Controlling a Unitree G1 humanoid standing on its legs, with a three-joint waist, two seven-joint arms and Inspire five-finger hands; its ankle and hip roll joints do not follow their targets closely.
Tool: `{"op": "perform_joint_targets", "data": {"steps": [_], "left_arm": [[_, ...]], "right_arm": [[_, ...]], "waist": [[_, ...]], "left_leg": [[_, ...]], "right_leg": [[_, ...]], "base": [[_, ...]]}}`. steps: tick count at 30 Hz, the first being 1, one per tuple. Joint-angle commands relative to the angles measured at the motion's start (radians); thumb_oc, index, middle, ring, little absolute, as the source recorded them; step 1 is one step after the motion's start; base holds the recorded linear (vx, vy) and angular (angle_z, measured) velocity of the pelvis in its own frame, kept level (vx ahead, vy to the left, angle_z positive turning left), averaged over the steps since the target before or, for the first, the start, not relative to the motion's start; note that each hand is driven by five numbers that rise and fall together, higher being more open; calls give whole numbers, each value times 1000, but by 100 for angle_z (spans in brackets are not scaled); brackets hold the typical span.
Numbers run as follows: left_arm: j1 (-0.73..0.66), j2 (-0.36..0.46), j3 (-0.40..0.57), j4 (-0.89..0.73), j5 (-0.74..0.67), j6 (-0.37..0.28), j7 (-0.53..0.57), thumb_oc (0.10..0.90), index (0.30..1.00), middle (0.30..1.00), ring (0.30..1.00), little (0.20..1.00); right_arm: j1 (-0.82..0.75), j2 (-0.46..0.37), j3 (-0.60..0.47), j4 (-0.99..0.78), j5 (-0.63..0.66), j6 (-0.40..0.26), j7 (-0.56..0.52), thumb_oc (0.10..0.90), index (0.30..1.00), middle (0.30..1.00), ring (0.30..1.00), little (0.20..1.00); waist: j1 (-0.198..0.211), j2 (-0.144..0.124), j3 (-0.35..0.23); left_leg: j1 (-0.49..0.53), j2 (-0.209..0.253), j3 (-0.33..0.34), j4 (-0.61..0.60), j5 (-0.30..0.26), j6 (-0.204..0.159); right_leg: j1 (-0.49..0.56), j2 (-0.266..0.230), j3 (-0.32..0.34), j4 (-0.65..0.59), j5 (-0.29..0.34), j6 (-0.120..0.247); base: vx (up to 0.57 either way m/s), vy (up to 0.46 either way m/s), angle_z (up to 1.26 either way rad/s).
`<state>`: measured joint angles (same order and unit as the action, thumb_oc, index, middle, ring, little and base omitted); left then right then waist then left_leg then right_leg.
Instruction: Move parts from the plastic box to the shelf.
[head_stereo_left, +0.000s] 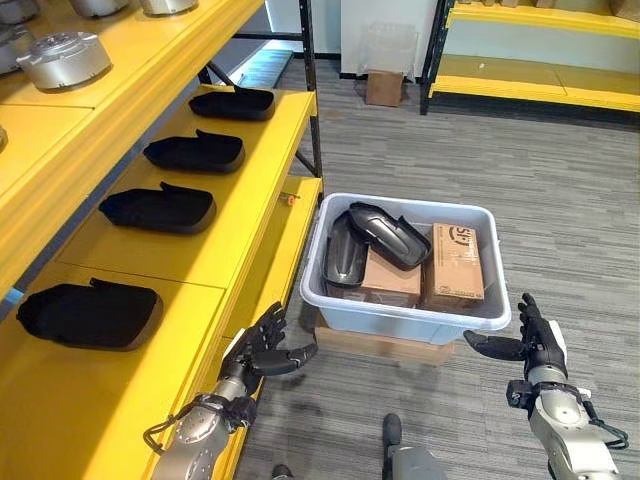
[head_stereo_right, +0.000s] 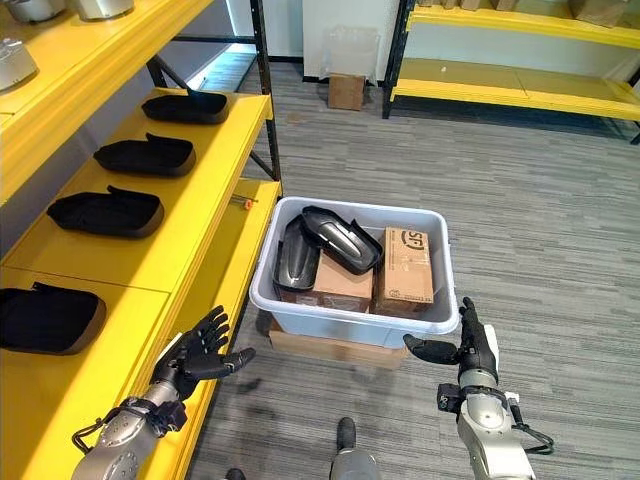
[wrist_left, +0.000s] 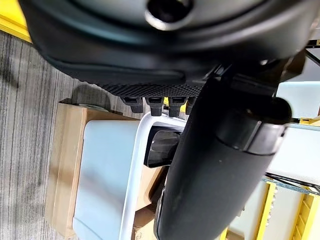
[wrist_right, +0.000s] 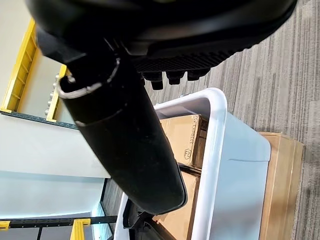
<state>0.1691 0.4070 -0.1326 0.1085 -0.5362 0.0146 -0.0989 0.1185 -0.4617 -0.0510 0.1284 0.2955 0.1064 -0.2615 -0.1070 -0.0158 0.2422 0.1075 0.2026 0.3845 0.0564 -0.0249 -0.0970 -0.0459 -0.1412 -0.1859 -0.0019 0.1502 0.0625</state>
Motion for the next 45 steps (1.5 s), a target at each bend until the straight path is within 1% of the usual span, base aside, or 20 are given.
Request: {"op": "perform_joint_targets", "data": {"steps": [1, 3, 4, 5, 11, 17, 22, 27, 30, 34, 35, 36, 37, 38, 39, 41, 42, 43, 44, 45], "left_arm": [[-38, 26, 36, -105, -15, -86, -17, 900, 1000, 1000, 1000, 1000], [-39, 26, 37, -108, -17, -82, -15, 900, 1000, 1000, 1000, 1000], [-110, 37, 29, -51, -155, -48, -259, 900, 1000, 1000, 1000, 1000], [-103, 37, 36, -50, -162, -52, -257, 900, 1000, 1000, 1000, 1000], [-71, 24, 60, -51, -164, -60, -253, 900, 1000, 1000, 1000, 1000], [-39, 23, 72, -56, -158, -63, -268, 900, 1000, 1000, 1000, 1000], [-19, 25, 77, -62, -163, -61, -272, 900, 1000, 1000, 1000, 1000], [-18, 22, 86, -70, -160, -69, -279, 900, 1000, 1000, 1000, 1000], [-37, 24, 70, -58, -175, -83, -276, 900, 1000, 1000, 1000, 1000], [-75, 17, 36, -86, -191, -107, -316, 900, 1000, 1000, 1000, 1000], [-81, 19, 31, -90, -190, -105, -311, 900, 1000, 1000, 1000, 1000], [-130, 28, 6, -104, -157, -93, -296, 900, 1000, 1000, 1000, 1000], [-138, 31, 2, -107, -145, -91, -292, 900, 1000, 1000, 1000, 1000], [-174, 45, -36, -118, -104, -69, -299, 900, 1000, 1000, 1000, 1000], [-177, 46, -38, -118, -103, -67, -299, 900, 1000, 1000, 1000, 1000], [-198, 55, -65, -131, -108, -30, -283, 900, 1000, 1000, 1000, 1000], [-207, 63, -74, -130, -110, -19, -275, 900, 1000, 1000, 1000, 1000], [-199, 85, -82, -137, -127, -1, -286, 900, 1000, 1000, 1000, 1000], [-190, 90, -80, -143, -130, 0, -286, 900, 1000, 1000, 1000, 1000], [-139, 105, -67, -162, -135, -15, -294, 900, 1000, 1000, 1000, 1000]], "right_arm": [[-66, -76, -77, -83, -14, -75, -24, 900, 1000, 1000, 1000, 1000], [-68, -76, -76, -85, -22, -69, -23, 900, 1000, 1000, 1000, 1000], [9, 5, 70, -122, 180, -154, 298, 900, 1000, 1000, 1000, 1000], [9, 8, 74, -121, 171, -156, 310, 900, 1000, 1000, 1000, 1000], [-13, 7, 100, -96, 150, -166, 294, 900, 1000, 1000, 1000, 1000], [-6, -5, 81, -115, 135, -121, 241, 900, 1000, 1000, 1000, 1000], [-16, -29, 28, -95, 101, -155, 179, 900, 1000, 1000, 1000, 1000], [-43, -57, -22, -89, 100, -148, 176, 900, 1000, 1000, 1000, 1000], [-76, -80, -45, -76, 96, -145, 154, 900, 1000, 1000, 1000, 1000], [-107, -87, -71, -61, 72, -143, 122, 900, 1000, 1000, 1000, 1000], [-108, -85, -73, -61, 70, -143, 122, 900, 1000, 1000, 1000, 1000], [-102, -71, -77, -69, 49, -140, 134, 900, 1000, 1000, 1000, 1000], [-101, -68, -77, -71, 48, -142, 135, 900, 1000, 1000, 1000, 1000], [-99, -63, -78, -63, 42, -145, 128, 900, 1000, 1000, 1000, 1000], [-100, -62, -78, -61, 40, -146, 128, 900, 1000, 1000, 1000, 1000], [-117, -57, -71, -32, 34, -143, 121, 900, 1000, 1000, 1000, 1000], [-124, -55, -70, -23, 30, -138, 122, 900, 1000, 1000, 1000, 1000], [-129, -55, -75, -16, 22, -119, 145, 900, 1000, 1000, 1000, 1000], [-127, -56, -77, -16, 19, -117, 152, 900, 1000, 1000, 1000, 1000], [-104, -78, -95, -32, 33, -108, 188, 900, 1000, 1000, 1000, 1000]], "waist": [[-11, -18, -44], [-11, -17, -46], [-31, 6, -82], [-26, 3, -86], [6, -11, -100], [12, -18, -107], [15, -22, -106], [17, -27, -105], [17, -36, -104], [18, -49, -85], [18, -52, -80], [15, -71, -56], [14, -75, -54], [16, -100, -43], [16, -101, -43], [24, -116, -45], [25, -121, -44], [24, -130, -40], [25, -131, -39], [34, -129, -46]], "left_leg": [[-45, 26, -80, 27, -42, 36], [-43, 25, -80, 23, -41, 36], [-76, -110, -171, -47, -66, 89], [-69, -111, -162, -53, -64, 90], [-50, -106, -145, -60, -74, 92], [-33, -101, -136, -61, -78, 92], [-25, -97, -132, -51, -87, 93], [-22, -104, -134, -28, -107, 100], [-25, -112, -139, 0, -126, 113], [-51, -118, -164, 63, -155, 147], [-54, -119, -167, 71, -158, 152], [-62, -127, -190, 106, -186, 181], [-66, -128, -194, 108, -186, 184], [-91, -125, -234, 143, -202, 186], [-95, -125, -237, 147, -204, 186], [-121, -113, -253, 174, -218, 173], [-125, -102, -258, 186, -227, 165], [-109, -59, -262, 199, -247, 140], [-105, -50, -261, 199, -249, 134], [-100, -24, -266, 181, -243, 112]], "right_leg": [[67, -60, -6, 120, -211, 33], [67, -60, -5, 117, -209, 34], [-1, -46, 90, 48, -137, 69], [2, -52, 81, 41, -128, 72], [20, -63, 48, 24, -130, 82], [42, -57, 42, 14, -136, 80], [60, -52, 40, 6, -141, 76], [73, -44, 47, -3, -142, 70], [70, -43, 57, 20, -147, 68], [41, -38, 70, 116, -175, 63], [32, -38, 70, 136, -170, 64], [-43, -47, 96, 269, -99, 78], [-59, -47, 104, 288, -82, 80], [-75, -53, 163, 267, -40, 79], [-74, -55, 163, 259, -36, 80], [-59, -107, 189, 149, 24, 94], [-59, -132, 200, 111, 60, 107], [-82, -165, 209, 41, 119, 142], [-86, -167, 207, 36, 115, 145], [-41, -169, 176, -22, 63, 159]], "base": [[0, 0, 0], [0, 0, 0], [-14, 16, -5], [-11, 10, -8], [-11, -24, -14], [35, -10, 1], [42, 6, -2], [6, 100, -4], [-48, 213, -2], [-77, 201, -4], [-129, 119, -4], [-104, 28, -1], [-133, -180, -14], [-58, -229, -42], [-35, -411, -13], [44, -421, 54], [226, -748, 48], [236, -695, 14], [273, -842, 6], [120, -508, 15]]}}
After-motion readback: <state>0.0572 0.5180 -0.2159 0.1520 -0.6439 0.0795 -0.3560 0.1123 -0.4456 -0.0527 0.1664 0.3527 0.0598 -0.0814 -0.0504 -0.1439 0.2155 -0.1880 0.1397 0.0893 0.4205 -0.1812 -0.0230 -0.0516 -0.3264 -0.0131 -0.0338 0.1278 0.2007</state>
